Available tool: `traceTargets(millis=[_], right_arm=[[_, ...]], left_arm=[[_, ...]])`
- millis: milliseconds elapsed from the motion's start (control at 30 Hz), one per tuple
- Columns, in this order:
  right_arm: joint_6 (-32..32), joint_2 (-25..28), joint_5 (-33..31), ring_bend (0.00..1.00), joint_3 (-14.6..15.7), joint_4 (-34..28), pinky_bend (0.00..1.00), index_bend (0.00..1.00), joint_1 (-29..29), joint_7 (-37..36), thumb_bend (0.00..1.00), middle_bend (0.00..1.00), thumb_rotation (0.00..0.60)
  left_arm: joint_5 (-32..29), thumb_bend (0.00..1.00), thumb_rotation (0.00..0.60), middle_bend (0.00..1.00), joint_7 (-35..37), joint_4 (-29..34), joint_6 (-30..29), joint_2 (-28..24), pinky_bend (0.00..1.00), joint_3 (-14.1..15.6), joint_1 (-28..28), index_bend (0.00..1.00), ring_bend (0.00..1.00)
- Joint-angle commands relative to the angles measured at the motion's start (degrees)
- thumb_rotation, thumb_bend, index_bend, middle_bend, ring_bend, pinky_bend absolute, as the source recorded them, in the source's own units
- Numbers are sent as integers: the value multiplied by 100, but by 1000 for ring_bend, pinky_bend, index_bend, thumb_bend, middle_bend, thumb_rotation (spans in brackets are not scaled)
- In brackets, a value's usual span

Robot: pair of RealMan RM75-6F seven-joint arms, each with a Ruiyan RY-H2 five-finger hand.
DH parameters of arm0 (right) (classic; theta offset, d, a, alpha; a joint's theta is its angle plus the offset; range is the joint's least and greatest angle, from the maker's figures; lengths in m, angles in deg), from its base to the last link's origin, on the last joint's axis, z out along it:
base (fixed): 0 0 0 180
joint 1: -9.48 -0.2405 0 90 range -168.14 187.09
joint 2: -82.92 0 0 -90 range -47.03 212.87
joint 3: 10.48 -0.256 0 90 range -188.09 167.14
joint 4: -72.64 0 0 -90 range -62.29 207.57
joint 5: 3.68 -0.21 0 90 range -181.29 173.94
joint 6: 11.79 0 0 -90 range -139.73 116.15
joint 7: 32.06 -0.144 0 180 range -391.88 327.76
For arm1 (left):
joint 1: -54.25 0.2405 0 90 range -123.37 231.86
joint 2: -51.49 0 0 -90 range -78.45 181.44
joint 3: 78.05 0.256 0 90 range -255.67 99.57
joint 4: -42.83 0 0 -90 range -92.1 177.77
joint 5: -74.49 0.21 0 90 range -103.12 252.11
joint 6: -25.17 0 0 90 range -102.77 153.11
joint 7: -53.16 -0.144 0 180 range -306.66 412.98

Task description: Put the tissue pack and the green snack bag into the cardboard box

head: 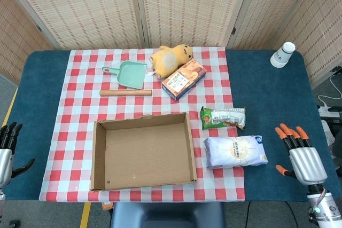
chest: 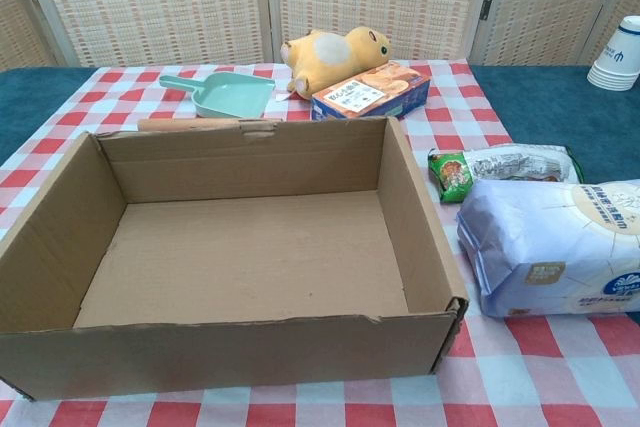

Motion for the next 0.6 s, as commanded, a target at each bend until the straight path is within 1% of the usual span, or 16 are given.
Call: traceTargets(millis=[33,167,467,600], right_arm=[[-3,-9,6,0,0,21,0,35,-2,-17,0,0,600],[-43,-9,0,0,21,28,0,33,-8,0,0,0,600],[138,28,66,0,13,-53,0,33,58,-16,0,0,600],[224,67,153,0,25,-105,0,33,80,-194,0,0,600]], left_arm=[[13,166,600,1,12,12,11,-1,177,13,0,45,0],[31,166,600,1,-14,33,24,-14,178,36,5,43,0],[46,165,600,1,29,30,49,-13,179,16,-27,40,0],[71,165,600,4,66,6,83,-16,184,44,-33,40,0]])
